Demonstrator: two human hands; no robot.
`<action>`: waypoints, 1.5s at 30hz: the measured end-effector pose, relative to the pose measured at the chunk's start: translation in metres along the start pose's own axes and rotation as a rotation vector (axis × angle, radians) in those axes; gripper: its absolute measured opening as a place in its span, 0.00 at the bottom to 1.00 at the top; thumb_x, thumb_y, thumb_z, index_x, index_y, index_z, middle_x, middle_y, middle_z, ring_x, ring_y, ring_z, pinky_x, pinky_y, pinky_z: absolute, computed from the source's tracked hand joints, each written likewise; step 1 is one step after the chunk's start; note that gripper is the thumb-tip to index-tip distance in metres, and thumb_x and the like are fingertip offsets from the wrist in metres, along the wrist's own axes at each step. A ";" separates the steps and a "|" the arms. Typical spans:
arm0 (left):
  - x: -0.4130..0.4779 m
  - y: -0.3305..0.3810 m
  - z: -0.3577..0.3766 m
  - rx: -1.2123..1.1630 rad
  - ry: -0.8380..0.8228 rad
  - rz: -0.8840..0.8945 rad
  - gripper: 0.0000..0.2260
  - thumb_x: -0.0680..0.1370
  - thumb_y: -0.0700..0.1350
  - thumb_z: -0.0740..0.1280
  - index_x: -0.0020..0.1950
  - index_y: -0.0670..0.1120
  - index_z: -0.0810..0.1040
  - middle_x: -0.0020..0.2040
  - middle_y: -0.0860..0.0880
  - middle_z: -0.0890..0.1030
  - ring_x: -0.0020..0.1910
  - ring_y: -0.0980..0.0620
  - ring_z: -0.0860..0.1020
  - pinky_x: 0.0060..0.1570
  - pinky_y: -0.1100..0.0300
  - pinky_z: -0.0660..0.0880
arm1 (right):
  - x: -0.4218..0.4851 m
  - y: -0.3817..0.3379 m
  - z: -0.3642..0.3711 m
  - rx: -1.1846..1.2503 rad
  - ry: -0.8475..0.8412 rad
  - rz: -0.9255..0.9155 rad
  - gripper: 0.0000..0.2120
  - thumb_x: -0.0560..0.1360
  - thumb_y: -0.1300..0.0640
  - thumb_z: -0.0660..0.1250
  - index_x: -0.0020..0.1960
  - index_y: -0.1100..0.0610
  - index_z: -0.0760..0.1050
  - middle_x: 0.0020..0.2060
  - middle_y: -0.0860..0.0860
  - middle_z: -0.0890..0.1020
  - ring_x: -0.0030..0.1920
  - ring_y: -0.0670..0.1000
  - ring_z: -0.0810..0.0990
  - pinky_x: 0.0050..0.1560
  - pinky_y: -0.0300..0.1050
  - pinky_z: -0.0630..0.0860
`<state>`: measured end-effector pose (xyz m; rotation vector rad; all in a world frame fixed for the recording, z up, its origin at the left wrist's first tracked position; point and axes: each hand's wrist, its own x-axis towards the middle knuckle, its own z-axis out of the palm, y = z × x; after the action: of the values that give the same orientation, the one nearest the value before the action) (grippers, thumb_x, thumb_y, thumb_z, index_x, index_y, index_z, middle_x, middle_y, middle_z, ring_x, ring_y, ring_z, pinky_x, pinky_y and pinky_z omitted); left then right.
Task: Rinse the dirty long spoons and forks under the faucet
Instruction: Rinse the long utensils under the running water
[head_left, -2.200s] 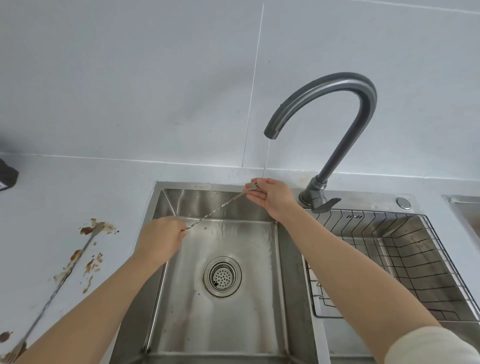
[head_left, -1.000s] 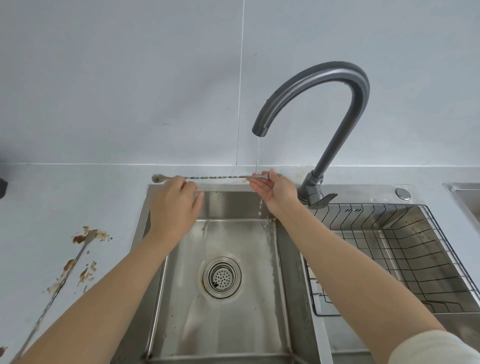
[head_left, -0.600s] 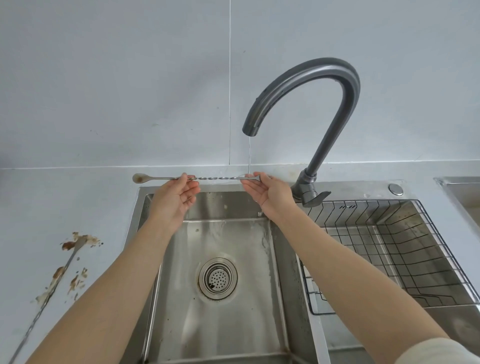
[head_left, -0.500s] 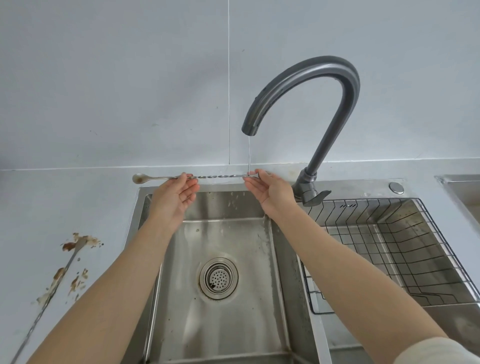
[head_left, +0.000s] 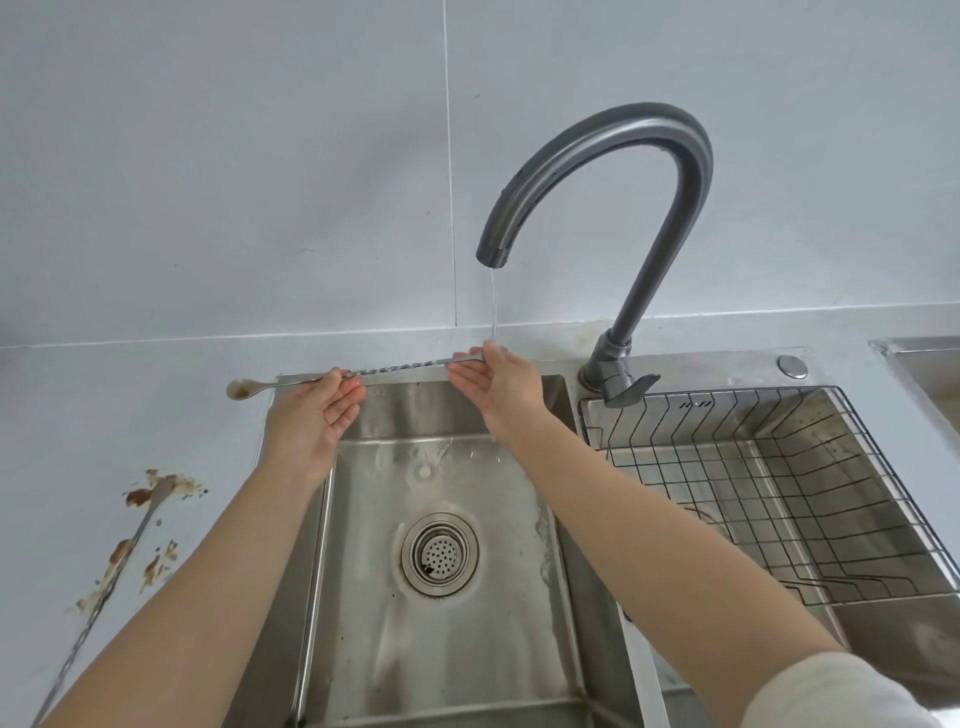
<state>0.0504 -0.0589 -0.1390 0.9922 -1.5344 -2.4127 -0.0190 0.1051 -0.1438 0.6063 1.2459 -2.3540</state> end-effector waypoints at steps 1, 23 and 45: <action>0.000 0.000 -0.002 -0.001 0.000 0.000 0.09 0.79 0.40 0.60 0.40 0.45 0.75 0.26 0.55 0.83 0.28 0.61 0.82 0.42 0.65 0.73 | -0.001 0.000 0.001 0.002 -0.024 -0.013 0.09 0.78 0.65 0.60 0.40 0.63 0.71 0.32 0.56 0.80 0.35 0.52 0.80 0.43 0.42 0.80; 0.004 0.003 0.005 0.047 -0.047 0.034 0.11 0.81 0.41 0.57 0.40 0.45 0.74 0.24 0.57 0.82 0.27 0.63 0.81 0.40 0.68 0.75 | 0.002 -0.004 -0.002 0.086 0.037 0.024 0.18 0.81 0.53 0.54 0.39 0.62 0.71 0.36 0.57 0.79 0.35 0.52 0.80 0.37 0.41 0.80; 0.013 0.001 0.007 -0.061 -0.057 -0.058 0.13 0.81 0.41 0.55 0.40 0.44 0.74 0.23 0.55 0.81 0.34 0.59 0.80 0.38 0.68 0.75 | 0.011 -0.013 -0.006 0.135 -0.038 0.039 0.09 0.81 0.68 0.50 0.52 0.66 0.68 0.46 0.60 0.77 0.46 0.55 0.80 0.57 0.47 0.74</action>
<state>0.0365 -0.0599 -0.1420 0.9779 -1.4599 -2.5323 -0.0336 0.1147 -0.1441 0.6199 1.0560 -2.4196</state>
